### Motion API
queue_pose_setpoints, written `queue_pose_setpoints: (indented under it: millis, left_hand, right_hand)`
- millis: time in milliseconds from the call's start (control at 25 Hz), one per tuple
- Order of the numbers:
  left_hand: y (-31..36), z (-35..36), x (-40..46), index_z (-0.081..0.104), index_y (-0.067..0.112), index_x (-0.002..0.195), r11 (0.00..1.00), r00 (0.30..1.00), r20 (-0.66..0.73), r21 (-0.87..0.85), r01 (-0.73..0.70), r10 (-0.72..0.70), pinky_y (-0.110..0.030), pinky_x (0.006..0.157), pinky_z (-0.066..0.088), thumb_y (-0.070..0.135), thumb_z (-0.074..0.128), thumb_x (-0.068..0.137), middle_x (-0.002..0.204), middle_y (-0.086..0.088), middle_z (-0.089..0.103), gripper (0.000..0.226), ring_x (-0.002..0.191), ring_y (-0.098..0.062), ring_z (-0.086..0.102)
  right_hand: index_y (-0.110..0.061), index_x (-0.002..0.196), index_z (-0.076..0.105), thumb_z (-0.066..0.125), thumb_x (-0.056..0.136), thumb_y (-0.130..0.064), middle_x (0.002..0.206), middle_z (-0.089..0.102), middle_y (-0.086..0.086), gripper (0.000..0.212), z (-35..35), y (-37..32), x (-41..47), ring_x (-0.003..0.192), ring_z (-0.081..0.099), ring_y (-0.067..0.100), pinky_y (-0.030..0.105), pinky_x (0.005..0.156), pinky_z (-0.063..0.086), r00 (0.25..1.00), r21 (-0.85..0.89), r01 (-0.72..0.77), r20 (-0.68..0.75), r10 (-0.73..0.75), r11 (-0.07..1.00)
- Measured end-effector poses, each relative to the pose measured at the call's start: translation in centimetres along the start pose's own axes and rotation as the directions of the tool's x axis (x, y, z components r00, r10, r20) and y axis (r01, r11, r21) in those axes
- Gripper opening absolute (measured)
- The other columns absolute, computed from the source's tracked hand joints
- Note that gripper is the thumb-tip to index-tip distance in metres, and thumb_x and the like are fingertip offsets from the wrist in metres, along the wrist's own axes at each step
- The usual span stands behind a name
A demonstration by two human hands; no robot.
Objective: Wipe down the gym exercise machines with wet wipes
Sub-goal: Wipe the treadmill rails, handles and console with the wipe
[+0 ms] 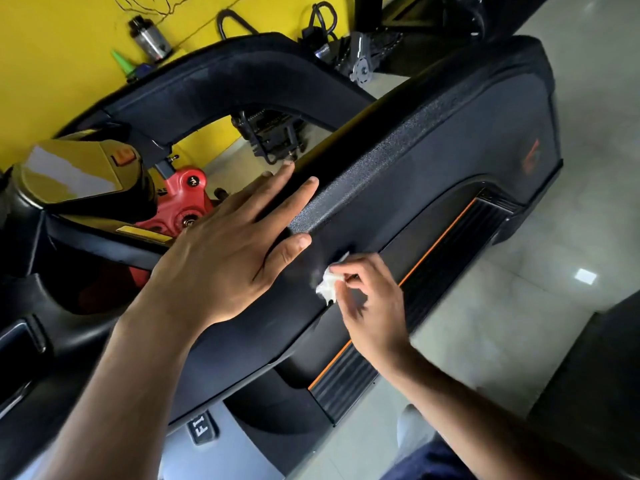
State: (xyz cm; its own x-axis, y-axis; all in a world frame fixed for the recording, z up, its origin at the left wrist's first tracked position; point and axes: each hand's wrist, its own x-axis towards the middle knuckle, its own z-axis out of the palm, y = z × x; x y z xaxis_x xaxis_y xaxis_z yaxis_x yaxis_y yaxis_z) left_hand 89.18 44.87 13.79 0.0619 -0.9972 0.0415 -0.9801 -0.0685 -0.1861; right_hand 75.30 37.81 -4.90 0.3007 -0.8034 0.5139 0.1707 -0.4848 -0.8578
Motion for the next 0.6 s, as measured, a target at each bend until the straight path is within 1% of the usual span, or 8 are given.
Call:
queue_pose_setpoints:
  millis: [120,160,240,320,400,480,520,600]
  left_hand:
    - [0.0,0.1,0.0,0.01,0.038,0.166,1.0,1.0,-0.014,0.008,-0.013,0.013,-0.045,0.116,0.037,0.062,0.017,0.107,0.174,0.007,0.008,0.064,0.158,-0.019,0.021]
    - [0.0,0.2,0.0,0.011,0.037,0.166,1.0,1.0,-0.022,0.007,-0.02,0.02,-0.044,0.118,0.033,0.061,0.018,0.108,0.174,0.006,0.009,0.063,0.158,-0.019,0.018]
    - [-0.4,0.2,0.0,0.01,0.033,0.167,0.999,0.999,-0.005,0.001,-0.048,0.048,-0.049,0.125,0.021,0.059,0.018,0.109,0.175,0.005,0.006,0.064,0.16,-0.017,0.007]
    - [-1.0,0.1,0.3,0.007,0.026,0.167,0.993,0.992,0.041,0.008,-0.12,0.119,-0.053,0.129,0.016,0.059,0.016,0.109,0.175,0.005,0.001,0.067,0.161,-0.015,-0.001]
    - [-1.1,-0.1,1.6,0.006,0.02,0.167,0.977,0.974,0.079,0.015,-0.214,0.212,-0.046,0.13,0.011,0.059,0.014,0.109,0.175,0.004,-0.004,0.071,0.161,-0.012,-0.003]
    - [-0.5,-0.1,4.3,0.005,0.016,0.167,0.953,0.949,0.106,0.018,-0.301,0.298,-0.038,0.13,0.004,0.061,0.011,0.108,0.175,0.002,-0.007,0.074,0.16,-0.012,-0.008]
    - [0.0,-0.1,6.1,0.003,0.016,0.167,0.943,0.938,0.114,0.017,-0.331,0.327,-0.036,0.13,0.002,0.062,0.009,0.106,0.175,0.0,-0.008,0.076,0.16,-0.012,-0.01]
    - [1.0,0.1,10.3,-0.005,0.018,0.166,0.937,0.925,0.153,-0.008,-0.35,0.347,-0.032,0.129,-0.006,0.067,0.003,0.1,0.173,0.002,-0.016,0.082,0.157,-0.008,-0.019]
  right_hand:
    - [-0.008,0.099,0.07,0.064,0.09,0.01,0.102,0.063,0.003,0.021,0.0,0.9,-0.9,0.089,0.067,0.018,0.04,0.076,0.058,0.994,-0.014,0.027,0.108,-0.025,1.0]
    - [-0.01,0.1,0.069,0.063,0.09,0.01,0.102,0.063,0.001,0.023,-0.8,2.0,0.1,0.089,0.067,0.019,0.042,0.077,0.058,0.997,-0.038,-0.004,0.083,0.007,0.999]
    - [-0.015,0.104,0.067,0.061,0.09,0.006,0.103,0.061,-0.001,0.026,-2.8,4.7,2.9,0.091,0.067,0.017,0.044,0.079,0.06,0.995,-0.097,-0.091,-0.05,0.087,0.991]
    - [-0.014,0.107,0.067,0.061,0.091,0.004,0.104,0.06,-0.002,0.024,-5.0,7.0,6.3,0.092,0.065,0.008,0.044,0.082,0.06,0.975,-0.168,-0.153,-0.189,0.12,0.974]
    - [-0.013,0.109,0.066,0.062,0.092,0.001,0.105,0.062,0.002,0.022,-6.4,8.4,8.5,0.09,0.065,0.0,0.042,0.084,0.059,0.955,-0.2,-0.2,-0.257,0.145,0.959]
    - [-0.017,0.112,0.065,0.065,0.095,-0.005,0.108,0.064,0.005,0.021,-6.6,8.4,8.8,0.09,0.066,-0.002,0.042,0.085,0.058,0.935,-0.147,-0.266,-0.279,0.218,0.953]
    - [-0.019,0.116,0.065,0.066,0.096,-0.011,0.112,0.063,0.005,0.022,-6.2,7.7,8.1,0.096,0.066,-0.001,0.041,0.088,0.058,0.923,-0.107,-0.301,-0.281,0.262,0.948]
    - [-0.016,0.133,0.06,0.064,0.098,-0.016,0.128,0.057,0.001,0.035,-4.3,4.7,5.9,0.121,0.06,0.008,0.04,0.103,0.053,0.926,-0.009,-0.317,-0.219,0.308,0.948]
